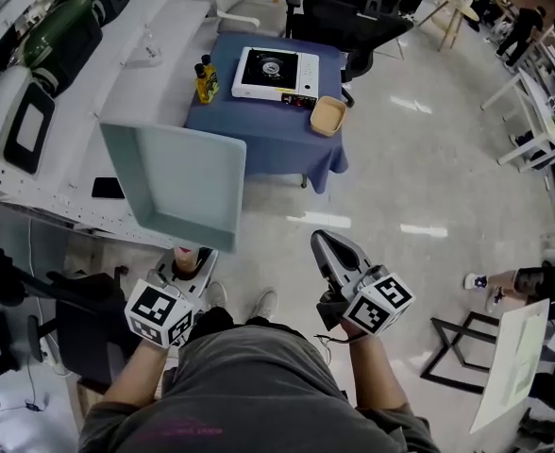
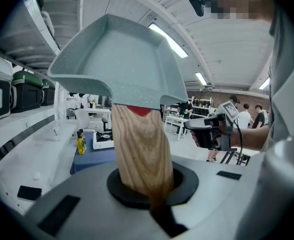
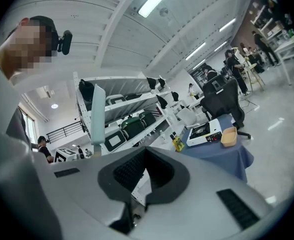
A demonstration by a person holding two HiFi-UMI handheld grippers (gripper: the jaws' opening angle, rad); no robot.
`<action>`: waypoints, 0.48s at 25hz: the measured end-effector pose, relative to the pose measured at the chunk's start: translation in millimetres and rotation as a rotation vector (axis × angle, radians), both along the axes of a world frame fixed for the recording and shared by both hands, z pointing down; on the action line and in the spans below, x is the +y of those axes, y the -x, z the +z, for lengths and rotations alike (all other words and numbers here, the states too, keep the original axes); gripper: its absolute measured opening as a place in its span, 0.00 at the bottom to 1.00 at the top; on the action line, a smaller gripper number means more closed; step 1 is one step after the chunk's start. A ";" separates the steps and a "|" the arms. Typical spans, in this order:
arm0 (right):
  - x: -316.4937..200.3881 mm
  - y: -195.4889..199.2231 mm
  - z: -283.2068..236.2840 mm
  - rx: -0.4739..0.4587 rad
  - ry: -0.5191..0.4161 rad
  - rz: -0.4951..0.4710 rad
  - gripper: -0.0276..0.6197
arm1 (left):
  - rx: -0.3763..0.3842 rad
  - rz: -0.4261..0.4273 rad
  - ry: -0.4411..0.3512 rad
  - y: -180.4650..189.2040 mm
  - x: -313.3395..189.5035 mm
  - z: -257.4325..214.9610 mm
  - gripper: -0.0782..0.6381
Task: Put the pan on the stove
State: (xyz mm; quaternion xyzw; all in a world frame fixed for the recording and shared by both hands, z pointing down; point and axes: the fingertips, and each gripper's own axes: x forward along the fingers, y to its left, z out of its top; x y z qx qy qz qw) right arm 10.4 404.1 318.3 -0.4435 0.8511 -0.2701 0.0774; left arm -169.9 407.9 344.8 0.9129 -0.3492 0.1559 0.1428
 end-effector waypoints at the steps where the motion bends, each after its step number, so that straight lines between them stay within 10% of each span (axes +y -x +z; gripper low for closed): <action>1: 1.0 -3.3 1.2 -0.001 0.002 0.002 0.05 | 0.000 -0.001 0.000 -2.6 0.7 -0.1 0.11; 12: 2.1 -36.6 12.5 -0.043 0.023 0.009 0.05 | -0.002 -0.010 -0.019 -29.3 3.1 -4.3 0.11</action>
